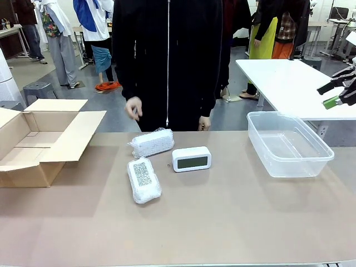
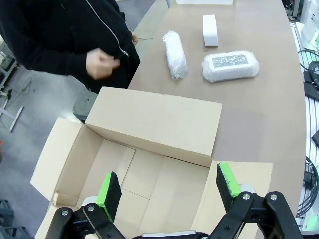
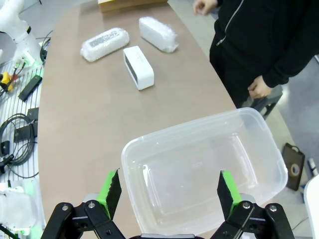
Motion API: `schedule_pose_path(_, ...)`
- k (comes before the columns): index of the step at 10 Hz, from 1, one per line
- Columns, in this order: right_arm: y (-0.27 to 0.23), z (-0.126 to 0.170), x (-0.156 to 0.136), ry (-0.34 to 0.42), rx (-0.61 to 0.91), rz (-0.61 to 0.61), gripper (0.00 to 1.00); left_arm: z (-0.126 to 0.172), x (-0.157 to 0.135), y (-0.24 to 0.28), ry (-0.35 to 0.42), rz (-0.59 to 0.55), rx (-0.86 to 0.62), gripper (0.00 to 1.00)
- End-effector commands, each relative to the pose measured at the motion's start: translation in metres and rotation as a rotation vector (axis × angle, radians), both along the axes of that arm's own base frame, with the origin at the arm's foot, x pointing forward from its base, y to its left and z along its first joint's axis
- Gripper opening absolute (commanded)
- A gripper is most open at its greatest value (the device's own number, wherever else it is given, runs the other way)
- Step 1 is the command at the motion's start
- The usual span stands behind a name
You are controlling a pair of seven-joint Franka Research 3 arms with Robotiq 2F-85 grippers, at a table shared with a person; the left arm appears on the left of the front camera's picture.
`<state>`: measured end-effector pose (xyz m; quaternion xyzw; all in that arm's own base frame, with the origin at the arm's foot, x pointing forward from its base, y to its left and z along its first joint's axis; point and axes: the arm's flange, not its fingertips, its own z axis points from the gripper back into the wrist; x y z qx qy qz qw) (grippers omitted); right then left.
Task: Separate and place wrapped and unwrapped clocks.
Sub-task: Pick up the Digital clock indicated by the person.
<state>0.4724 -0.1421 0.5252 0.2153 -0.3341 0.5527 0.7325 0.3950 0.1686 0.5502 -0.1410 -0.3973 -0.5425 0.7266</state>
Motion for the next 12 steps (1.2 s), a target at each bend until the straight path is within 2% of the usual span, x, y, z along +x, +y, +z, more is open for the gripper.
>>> schedule_pose_path(1, 0.0004, -0.0010, 0.0001, 0.001, 0.007, 0.005, 1.00, -0.0015, 0.0016, 0.0006, -0.031, -0.016, -0.012, 1.00)
schedule_pose_path(12, 0.0004, -0.0010, 0.0001, 0.001, 0.007, 0.005, 1.00, -0.0015, 0.0016, 0.0006, -0.031, -0.016, -0.012, 1.00)
